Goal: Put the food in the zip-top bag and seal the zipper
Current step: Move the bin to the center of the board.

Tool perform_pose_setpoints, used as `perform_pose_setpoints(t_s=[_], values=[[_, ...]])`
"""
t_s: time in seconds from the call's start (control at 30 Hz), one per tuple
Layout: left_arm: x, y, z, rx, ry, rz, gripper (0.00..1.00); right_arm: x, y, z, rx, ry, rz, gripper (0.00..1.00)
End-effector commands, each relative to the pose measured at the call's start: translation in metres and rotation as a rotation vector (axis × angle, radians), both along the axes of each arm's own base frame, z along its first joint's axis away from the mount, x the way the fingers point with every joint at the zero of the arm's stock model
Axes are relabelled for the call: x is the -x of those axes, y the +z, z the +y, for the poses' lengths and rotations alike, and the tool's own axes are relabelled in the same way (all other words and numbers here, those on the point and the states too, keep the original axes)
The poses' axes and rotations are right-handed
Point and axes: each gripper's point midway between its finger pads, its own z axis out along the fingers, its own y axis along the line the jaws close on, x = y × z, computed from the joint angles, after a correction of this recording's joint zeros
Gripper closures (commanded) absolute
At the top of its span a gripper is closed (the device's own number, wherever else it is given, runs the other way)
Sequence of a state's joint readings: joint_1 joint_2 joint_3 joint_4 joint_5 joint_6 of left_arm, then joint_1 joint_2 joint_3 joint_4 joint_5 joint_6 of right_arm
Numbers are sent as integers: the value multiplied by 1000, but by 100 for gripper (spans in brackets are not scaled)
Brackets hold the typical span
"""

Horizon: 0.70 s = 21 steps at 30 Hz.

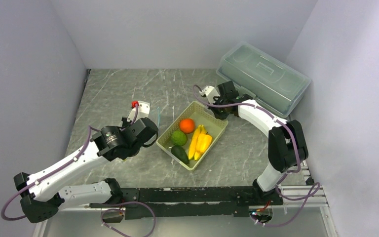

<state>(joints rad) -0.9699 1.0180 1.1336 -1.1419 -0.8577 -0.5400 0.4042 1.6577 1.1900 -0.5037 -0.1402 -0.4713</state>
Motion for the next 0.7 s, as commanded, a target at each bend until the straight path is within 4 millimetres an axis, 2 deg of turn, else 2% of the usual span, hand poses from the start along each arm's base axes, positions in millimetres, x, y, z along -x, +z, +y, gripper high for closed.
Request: perform_pose_setpoints(t_s=[0.0,0.03,0.17,0.33,0.57,0.67], values=[[-5,9,-5,37,1,-30,100,-5,4,-2,27,52,-24,100],[-5,9,-5,38,0,-29,100,-6,5,-2,25,49,-28,100],[-4,9,-6,37,-1,-27,99,-12,13,-1,4,28,-71,84],[-5,8,-7,36,-5,-24,98,-18,22,-4,-1,-16,-108,74],[-4,9,-6,41,-6,-26,97,-20,38,-4,-45,-53,-153,66],[-4,9,-5,42,-3,-27,97,-22,53,-4,-78,-87,-183,64]])
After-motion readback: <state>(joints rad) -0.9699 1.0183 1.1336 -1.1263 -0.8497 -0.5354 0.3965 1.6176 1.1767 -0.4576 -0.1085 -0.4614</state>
